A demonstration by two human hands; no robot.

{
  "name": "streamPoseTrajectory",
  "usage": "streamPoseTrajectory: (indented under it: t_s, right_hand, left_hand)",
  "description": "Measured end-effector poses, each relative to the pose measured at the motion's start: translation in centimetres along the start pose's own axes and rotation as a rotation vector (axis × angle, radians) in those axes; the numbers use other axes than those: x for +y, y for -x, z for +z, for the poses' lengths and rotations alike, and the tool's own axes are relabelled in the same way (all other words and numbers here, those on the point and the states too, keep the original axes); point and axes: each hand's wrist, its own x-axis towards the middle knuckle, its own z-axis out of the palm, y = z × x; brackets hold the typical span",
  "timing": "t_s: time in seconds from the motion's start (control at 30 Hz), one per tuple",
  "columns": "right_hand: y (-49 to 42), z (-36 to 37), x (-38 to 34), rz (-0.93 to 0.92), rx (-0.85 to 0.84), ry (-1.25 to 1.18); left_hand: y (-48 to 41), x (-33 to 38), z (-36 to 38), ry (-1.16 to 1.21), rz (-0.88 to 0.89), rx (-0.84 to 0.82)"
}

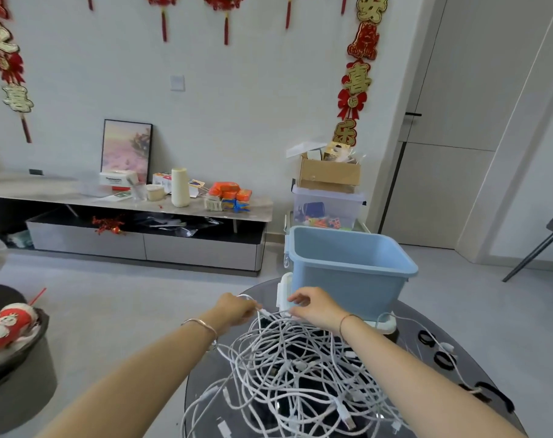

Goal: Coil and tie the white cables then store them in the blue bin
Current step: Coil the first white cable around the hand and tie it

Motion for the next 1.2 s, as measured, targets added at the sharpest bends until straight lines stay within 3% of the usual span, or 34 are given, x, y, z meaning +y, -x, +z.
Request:
streamPoseTrajectory:
  t_s: [0.07,0.27,0.4,0.5,0.6,0.7,0.77,0.83,0.9,0.97,1.07,1.2]
  right_hand:
    - [-0.1,-0.2,-0.9,-0.032,-0.042,0.002]
    - [0.4,-3.1,-5.5,-0.268,-0.079,-0.186]
    - [1.4,-6.4,-11.0,-0.443,0.095,-0.412]
    - [2.5,-10.6,-14.2,-0.464,0.224,-0.642]
    - [4.4,-15.3,-17.1,-0.528,0.339,-0.715]
    - [6.4,-19.4,-19.2,-0.597,0.463,-0.694]
    - [7.3,-22.2,-19.9,-0.626,0.533,-0.653]
    - [8.2,-24.8,-20.4,-0.636,0.563,-0.654]
    - [9.2,-26.9,-20.8,-0.642,0.538,-0.650]
    - [10.2,-28.4,-21.0,-0.651,0.487,-0.594]
    - [11.4,-29.9,-20.7,-0.617,0.457,-0.513]
    - [12.0,-30.6,-18.8,-0.493,0.417,-0.428]
  left_hand:
    - [0.6,1.4,0.4,0.224,-0.005,-0.061]
    - [5.0,10.7,-1.3,0.360,0.388,-0.164]
    - [7.8,17.0,-3.0,0.474,0.581,-0.084]
    - [9.7,20.9,-3.9,0.554,0.683,-0.063]
    - [11.9,24.6,-4.5,0.689,0.725,-0.229]
    - [14.2,27.2,-4.0,0.538,0.716,-0.373]
    - [15.1,28.3,-3.5,0.451,0.750,-0.345]
    - [15.6,29.4,-3.2,0.518,0.816,-0.230]
    - [15.5,30.5,-2.9,0.555,0.896,-0.074]
    - [15.3,31.4,-2.1,0.484,0.925,-0.050]
    - [16.1,32.4,0.0,0.431,0.853,-0.250]
    - [17.5,33.0,2.0,0.586,0.820,-0.552]
